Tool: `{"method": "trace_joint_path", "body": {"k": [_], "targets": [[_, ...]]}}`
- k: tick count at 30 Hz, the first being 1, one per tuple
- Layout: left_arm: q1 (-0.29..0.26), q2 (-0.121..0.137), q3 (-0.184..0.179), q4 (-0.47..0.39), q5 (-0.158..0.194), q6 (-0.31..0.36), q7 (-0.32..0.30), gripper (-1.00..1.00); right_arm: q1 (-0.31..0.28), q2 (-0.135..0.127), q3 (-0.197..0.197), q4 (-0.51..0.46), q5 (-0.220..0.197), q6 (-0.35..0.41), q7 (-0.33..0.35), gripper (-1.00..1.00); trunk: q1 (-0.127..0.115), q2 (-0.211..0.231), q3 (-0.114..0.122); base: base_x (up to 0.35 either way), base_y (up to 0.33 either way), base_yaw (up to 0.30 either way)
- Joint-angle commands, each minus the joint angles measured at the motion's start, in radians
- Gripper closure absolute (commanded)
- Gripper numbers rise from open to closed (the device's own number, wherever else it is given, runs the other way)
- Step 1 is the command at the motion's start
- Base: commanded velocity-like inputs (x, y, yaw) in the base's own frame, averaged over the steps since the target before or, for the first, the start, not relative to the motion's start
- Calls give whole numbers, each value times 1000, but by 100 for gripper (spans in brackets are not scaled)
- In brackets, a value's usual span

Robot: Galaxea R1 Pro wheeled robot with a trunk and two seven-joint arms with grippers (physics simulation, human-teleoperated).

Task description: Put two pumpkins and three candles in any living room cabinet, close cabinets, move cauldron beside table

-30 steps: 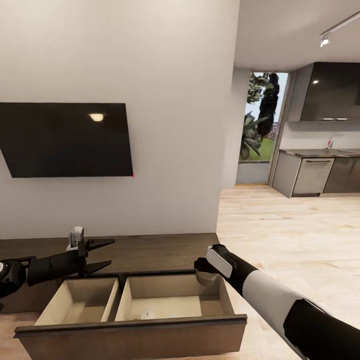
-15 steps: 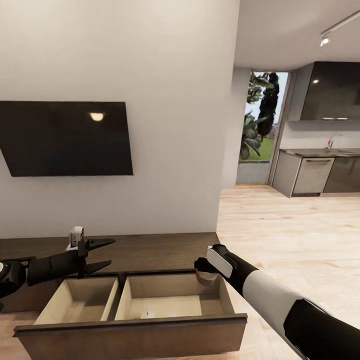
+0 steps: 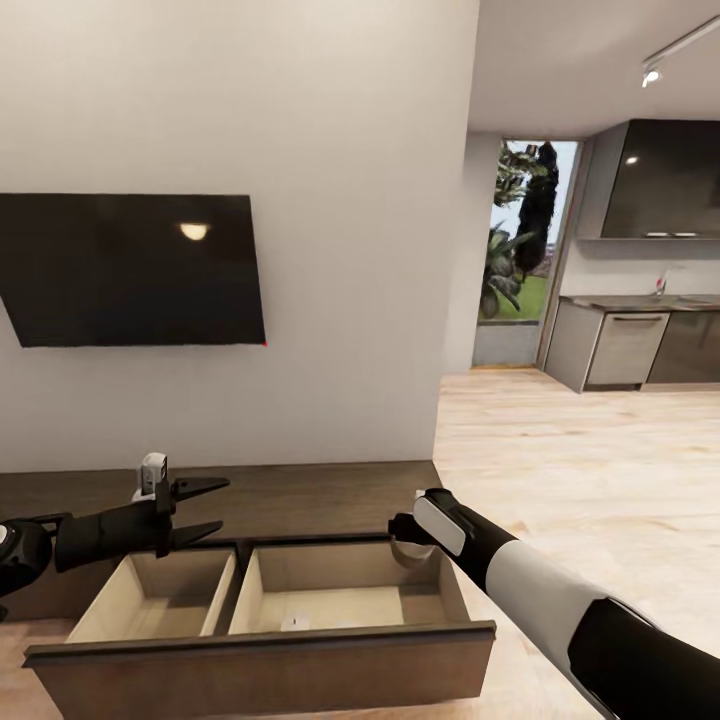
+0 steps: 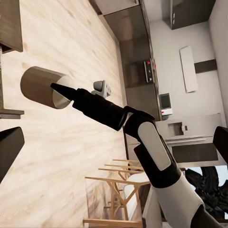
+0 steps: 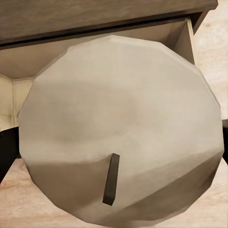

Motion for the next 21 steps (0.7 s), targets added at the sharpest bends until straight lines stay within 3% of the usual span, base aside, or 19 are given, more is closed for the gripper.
{"method": "trace_joint_path", "body": {"k": [1,12,16,21], "targets": [[-1,1,-1,0,11,0,9,-100,-2,-1,7,-1,-9,0,-9,100,4,-8,-4,0,0,0],[-1,1,-3,-10,11,0,9,-100,-2,0,6,-2,-9,-1,-4,100,46,-85,-39,0,0,0],[-1,1,-18,-21,11,0,10,-100,-2,0,6,-2,-9,-1,-4,100,61,-113,-51,0,0,0],[-2,-2,-65,-36,10,0,10,-100,-2,0,6,-2,-8,-1,-4,100,81,-148,-67,0,0,0]]}}
